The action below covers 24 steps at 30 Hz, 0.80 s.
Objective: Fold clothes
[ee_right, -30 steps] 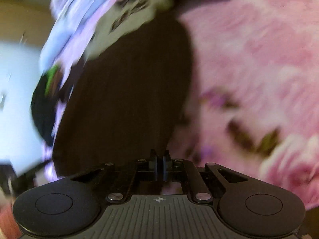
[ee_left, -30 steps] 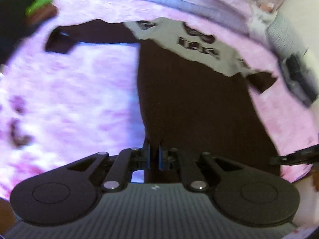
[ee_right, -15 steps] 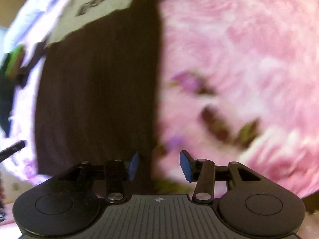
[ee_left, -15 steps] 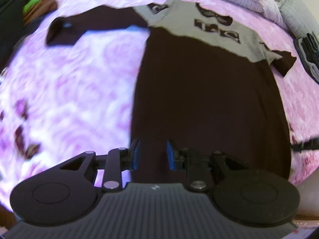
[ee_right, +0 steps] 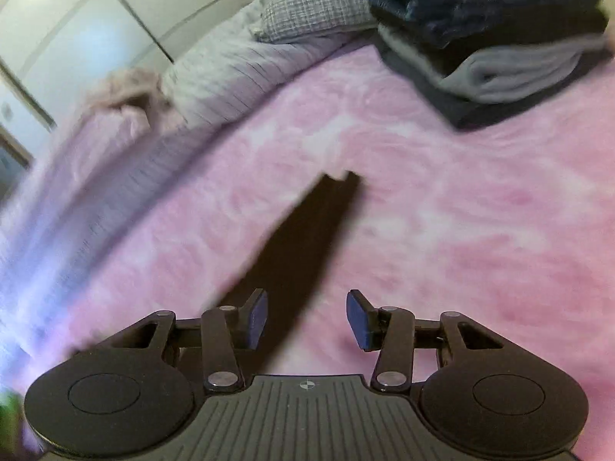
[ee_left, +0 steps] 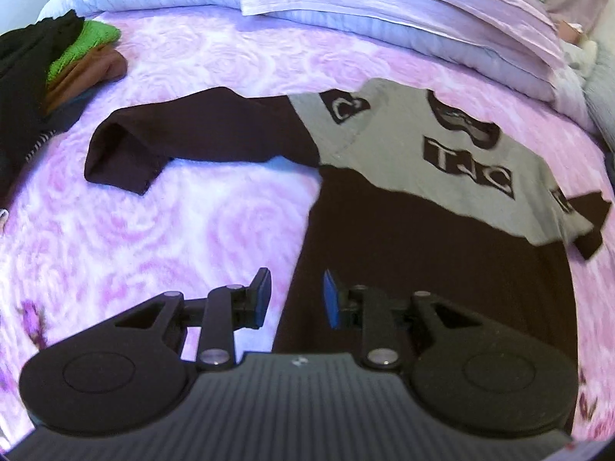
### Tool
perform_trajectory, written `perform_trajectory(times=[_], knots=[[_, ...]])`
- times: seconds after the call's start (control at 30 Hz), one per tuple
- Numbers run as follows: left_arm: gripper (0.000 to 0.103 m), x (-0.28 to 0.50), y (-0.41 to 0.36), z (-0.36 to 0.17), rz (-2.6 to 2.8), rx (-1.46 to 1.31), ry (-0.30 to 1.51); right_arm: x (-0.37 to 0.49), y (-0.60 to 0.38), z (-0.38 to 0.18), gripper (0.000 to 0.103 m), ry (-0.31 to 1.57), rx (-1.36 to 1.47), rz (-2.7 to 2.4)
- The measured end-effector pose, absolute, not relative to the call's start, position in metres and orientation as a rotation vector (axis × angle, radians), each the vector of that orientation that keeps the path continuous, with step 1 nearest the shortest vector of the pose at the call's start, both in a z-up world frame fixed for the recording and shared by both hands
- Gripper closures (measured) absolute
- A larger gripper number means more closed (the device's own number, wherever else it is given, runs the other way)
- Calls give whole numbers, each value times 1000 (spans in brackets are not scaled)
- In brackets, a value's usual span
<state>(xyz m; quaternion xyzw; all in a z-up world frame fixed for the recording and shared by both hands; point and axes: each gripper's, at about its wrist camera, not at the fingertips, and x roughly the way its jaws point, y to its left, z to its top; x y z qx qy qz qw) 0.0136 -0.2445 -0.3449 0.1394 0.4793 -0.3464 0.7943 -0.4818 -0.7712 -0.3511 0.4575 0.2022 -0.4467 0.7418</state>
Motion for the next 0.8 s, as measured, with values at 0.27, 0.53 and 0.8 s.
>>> perform_trajectory(times=[0.27, 0.53, 0.8], knots=[[79, 5, -278, -353, -742, 301, 1078, -461, -812, -389, 103, 512, 1147, -1007], [79, 6, -300, -337, -759, 329, 1057, -551, -740, -239, 103, 191, 1160, -1013], [78, -7, -341, -339, -847, 340, 1068, -605, -776, -255, 42, 578, 1201, -1492]])
